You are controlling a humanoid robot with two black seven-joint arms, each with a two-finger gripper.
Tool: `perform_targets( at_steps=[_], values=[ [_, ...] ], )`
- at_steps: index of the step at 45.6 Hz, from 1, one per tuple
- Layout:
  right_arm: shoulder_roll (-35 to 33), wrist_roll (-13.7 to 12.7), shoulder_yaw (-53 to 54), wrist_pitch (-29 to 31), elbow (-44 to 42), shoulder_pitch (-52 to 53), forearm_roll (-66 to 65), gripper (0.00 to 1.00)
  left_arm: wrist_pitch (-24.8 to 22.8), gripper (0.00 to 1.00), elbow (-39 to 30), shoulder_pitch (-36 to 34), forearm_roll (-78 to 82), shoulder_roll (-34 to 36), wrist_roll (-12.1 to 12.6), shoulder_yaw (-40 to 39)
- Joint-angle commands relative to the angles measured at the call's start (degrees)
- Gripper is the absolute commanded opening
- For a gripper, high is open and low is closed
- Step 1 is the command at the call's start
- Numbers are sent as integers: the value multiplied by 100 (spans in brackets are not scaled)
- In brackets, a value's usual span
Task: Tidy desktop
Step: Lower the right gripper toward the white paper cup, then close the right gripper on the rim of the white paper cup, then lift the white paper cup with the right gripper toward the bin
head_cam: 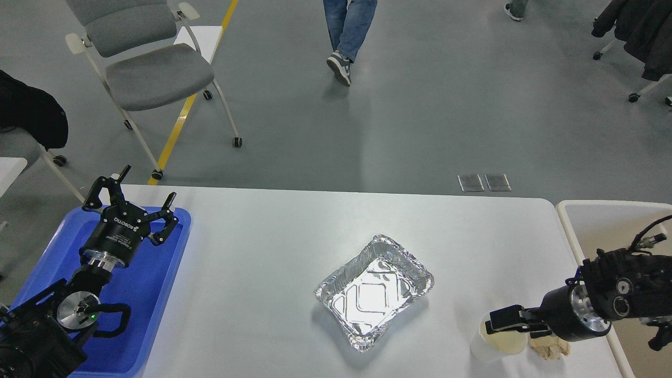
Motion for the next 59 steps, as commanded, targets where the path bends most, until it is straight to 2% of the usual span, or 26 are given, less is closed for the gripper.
perform_targets(
  at_steps=[1, 6, 7, 10, 14, 17, 21, 25, 43, 51, 59],
  values=[
    [39, 10, 110, -435, -263, -474, -19, 83, 0, 99, -3, 0, 0, 0, 0, 0],
    [65, 10, 84, -558, -413, -615, -45, 65, 0, 99, -3, 0, 0, 0, 0, 0],
    [144, 10, 75, -576, -465, -667, -54, 57, 0, 99, -3, 0, 0, 0, 0, 0],
    [224, 10, 49, -602, -483, -685, -45, 49, 0, 99, -3, 0, 0, 0, 0, 0],
    [232, 10, 40, -637, -483, -703, -37, 43, 0, 99, -3, 0, 9, 0, 0, 0],
    [232, 10, 22, -646, -483, -703, -45, 28, 0, 99, -3, 0, 0, 0, 0, 0],
    [215, 10, 5, -646, -457, -659, -45, 21, 0, 99, -3, 0, 0, 0, 0, 0],
    [189, 10, -13, -637, -439, -624, -72, 0, 0, 99, -3, 0, 0, 0, 0, 0],
    [145, 10, -347, -585, -395, -193, -28, 0, 0, 99, 5, 0, 0, 0, 0, -9],
    [-259, 10, -356, -532, 149, 552, -63, 0, 0, 99, -3, 0, 0, 0, 0, -9],
    [-708, 10, -505, 267, 545, 1967, -63, 0, 0, 99, -3, 0, 0, 0, 0, 0]
  ],
)
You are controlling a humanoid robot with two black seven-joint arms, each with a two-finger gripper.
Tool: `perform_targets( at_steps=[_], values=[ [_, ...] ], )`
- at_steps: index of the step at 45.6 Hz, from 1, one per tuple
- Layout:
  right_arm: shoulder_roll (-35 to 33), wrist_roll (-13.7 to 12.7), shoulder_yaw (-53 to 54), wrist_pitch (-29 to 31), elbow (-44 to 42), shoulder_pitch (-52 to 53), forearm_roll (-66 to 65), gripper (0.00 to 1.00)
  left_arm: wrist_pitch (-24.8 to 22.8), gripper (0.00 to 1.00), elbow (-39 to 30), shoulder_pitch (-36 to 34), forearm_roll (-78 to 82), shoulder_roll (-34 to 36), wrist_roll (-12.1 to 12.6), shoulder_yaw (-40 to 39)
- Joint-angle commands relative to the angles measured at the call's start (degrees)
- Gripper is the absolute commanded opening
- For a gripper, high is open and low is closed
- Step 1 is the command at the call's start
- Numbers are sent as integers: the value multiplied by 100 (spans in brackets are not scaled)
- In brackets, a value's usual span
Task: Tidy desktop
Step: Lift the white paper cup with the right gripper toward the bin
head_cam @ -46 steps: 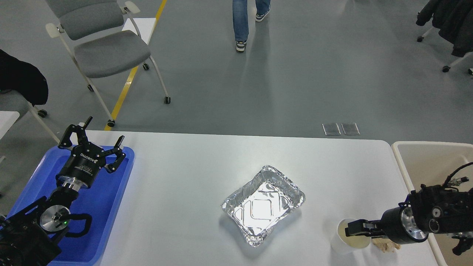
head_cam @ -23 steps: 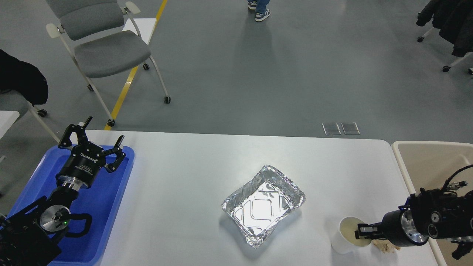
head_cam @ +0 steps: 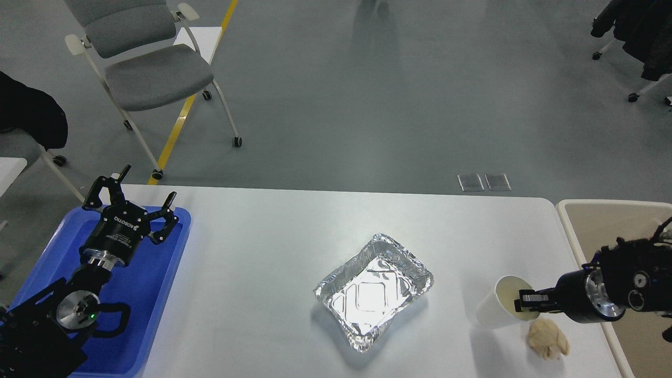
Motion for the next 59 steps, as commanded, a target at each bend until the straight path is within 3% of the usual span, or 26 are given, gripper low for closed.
perform_targets(
  at_steps=[1, 7, 22, 38, 49, 59],
  values=[
    [-547, 0, -127, 815, 464, 1545, -7, 0, 0, 99, 7, 0, -1, 0, 0, 8],
    [-741, 0, -118, 1501, 464, 2284, 20, 0, 0, 99, -2, 0, -1, 0, 0, 8],
    [-741, 0, -135, 2530, 455, 3585, 256, 0, 0, 99, -2, 0, -1, 0, 0, 8],
    [-689, -9, -135, 3268, 411, 4631, 652, 0, 0, 99, -2, 0, -1, 0, 0, 8],
    [-671, -9, -311, 3313, 78, 4553, 652, 0, 0, 99, -2, 0, 8, 0, 0, 8],
    [-811, -9, -627, 3313, -1116, 3991, 714, 0, 0, 99, -2, 0, -1, 0, 0, 8]
  ],
)
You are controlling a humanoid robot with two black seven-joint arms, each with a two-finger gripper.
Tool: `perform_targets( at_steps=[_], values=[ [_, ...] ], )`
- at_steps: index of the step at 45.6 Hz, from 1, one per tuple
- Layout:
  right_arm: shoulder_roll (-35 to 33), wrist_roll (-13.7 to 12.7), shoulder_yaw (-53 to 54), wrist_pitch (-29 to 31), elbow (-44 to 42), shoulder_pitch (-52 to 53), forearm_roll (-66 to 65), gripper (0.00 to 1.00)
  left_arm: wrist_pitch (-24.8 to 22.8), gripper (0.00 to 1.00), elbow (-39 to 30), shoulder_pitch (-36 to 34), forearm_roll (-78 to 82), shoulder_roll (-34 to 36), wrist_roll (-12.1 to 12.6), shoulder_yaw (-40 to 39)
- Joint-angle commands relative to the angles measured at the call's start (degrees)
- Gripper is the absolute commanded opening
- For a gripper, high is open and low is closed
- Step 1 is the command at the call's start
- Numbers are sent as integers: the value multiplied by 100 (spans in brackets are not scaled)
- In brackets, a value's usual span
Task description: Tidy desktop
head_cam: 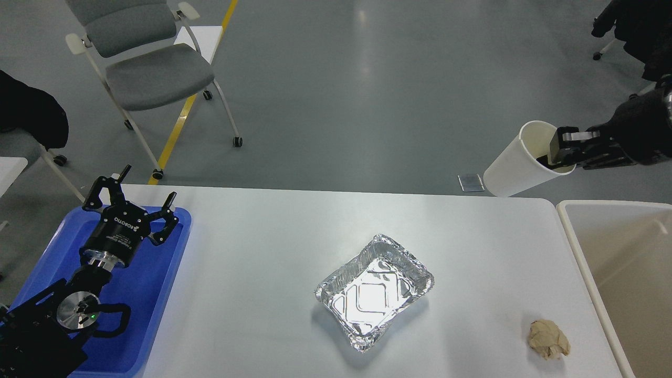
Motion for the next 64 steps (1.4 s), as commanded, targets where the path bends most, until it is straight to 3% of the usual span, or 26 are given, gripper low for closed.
perform_targets(
  at_steps=[1, 14, 20, 34, 40, 45, 64],
  values=[
    [-142, 0, -293, 70, -1189, -469, 70, 0, 0, 99, 9, 0, 0, 0, 0, 0],
    [-441, -9, -187, 53, -4518, -2998, 850, 0, 0, 99, 0, 0, 0, 0, 0, -9],
    [-450, -62, -73, -26, -5321, -4282, 1949, 0, 0, 99, 0, 0, 0, 0, 0, -9],
    [-573, -106, 330, -1299, -5647, -5672, 2487, 0, 0, 99, 0, 0, 0, 0, 0, -9],
    [-529, -325, 1191, -1792, -5682, -6612, 2505, 0, 0, 99, 0, 0, 0, 0, 0, -9],
    [-467, -448, 1561, -2038, -5717, -7070, 2505, 0, 0, 99, 0, 0, 0, 0, 0, -9],
    [323, -457, 2177, -2434, -6297, -8467, 2522, 0, 0, 99, 0, 0, 0, 0, 0, -9]
  ],
)
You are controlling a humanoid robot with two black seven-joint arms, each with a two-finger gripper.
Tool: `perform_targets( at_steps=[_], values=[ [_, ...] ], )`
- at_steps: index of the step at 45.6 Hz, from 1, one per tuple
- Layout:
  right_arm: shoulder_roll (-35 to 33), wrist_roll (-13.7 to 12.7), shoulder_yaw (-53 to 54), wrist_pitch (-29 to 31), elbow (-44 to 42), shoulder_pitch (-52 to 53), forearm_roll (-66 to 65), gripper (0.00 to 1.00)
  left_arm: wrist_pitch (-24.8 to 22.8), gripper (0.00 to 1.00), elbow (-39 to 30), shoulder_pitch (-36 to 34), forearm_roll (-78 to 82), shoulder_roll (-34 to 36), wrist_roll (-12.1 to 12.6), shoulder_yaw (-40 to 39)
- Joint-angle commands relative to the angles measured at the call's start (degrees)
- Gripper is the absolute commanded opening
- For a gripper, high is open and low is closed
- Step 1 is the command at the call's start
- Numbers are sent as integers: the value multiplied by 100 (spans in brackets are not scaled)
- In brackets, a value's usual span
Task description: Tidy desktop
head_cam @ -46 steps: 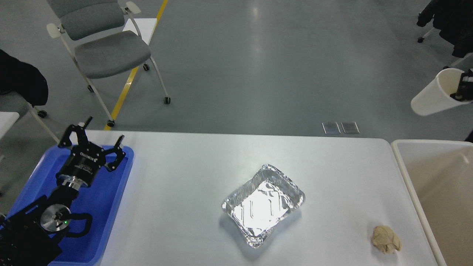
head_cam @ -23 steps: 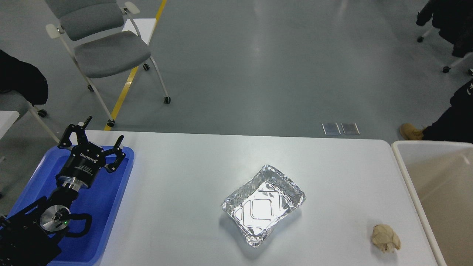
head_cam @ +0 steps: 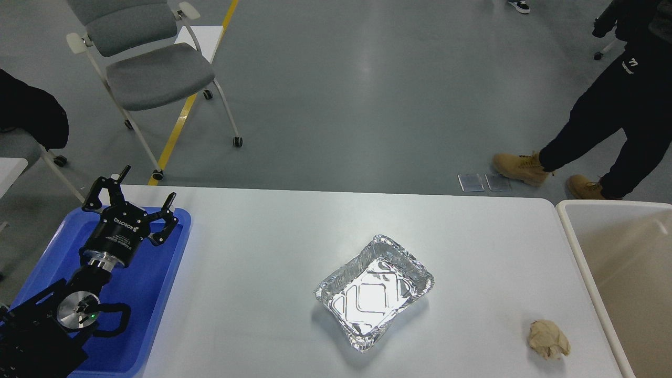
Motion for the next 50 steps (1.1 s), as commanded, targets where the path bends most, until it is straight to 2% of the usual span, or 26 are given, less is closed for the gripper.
perform_targets(
  at_steps=[1, 9, 11, 17, 20, 28, 32, 39, 42, 50],
  values=[
    [483, -33, 428, -218, -466, -934, 28, 0, 0, 99, -2, 0, 0, 0, 0, 0],
    [668, -33, 454, -218, -527, -1084, 28, 0, 0, 99, -2, 0, 0, 0, 0, 0],
    [677, -33, 454, -226, -527, -1084, 28, 13, 0, 99, 7, 0, 0, 0, 0, 0],
    [660, -16, 463, -314, -527, -1084, 19, 73, 0, 99, -2, 0, 0, 0, 0, 0],
    [651, -16, 463, -454, -510, -1093, 11, 96, 0, 99, -2, 0, 0, 0, 0, 0],
    [554, -16, 454, -446, -431, -944, 2, 99, 0, 99, 7, 0, 0, 0, 0, 0],
    [291, -16, 436, -411, -300, -637, -42, 99, 0, 99, -2, 0, 0, 0, 0, 0],
    [-508, -16, 357, -402, 728, 312, -174, 99, 0, 99, -2, 0, 0, 0, 0, 0],
    [-1008, -16, 331, -402, 1411, 1039, -698, 99, 0, 99, -2, 0, 0, 0, 0, 0],
    [-1458, -16, 270, -376, 2346, 2061, -1650, 99, 0, 99, -2, -9, 0, 0, 0, 9]
  ],
)
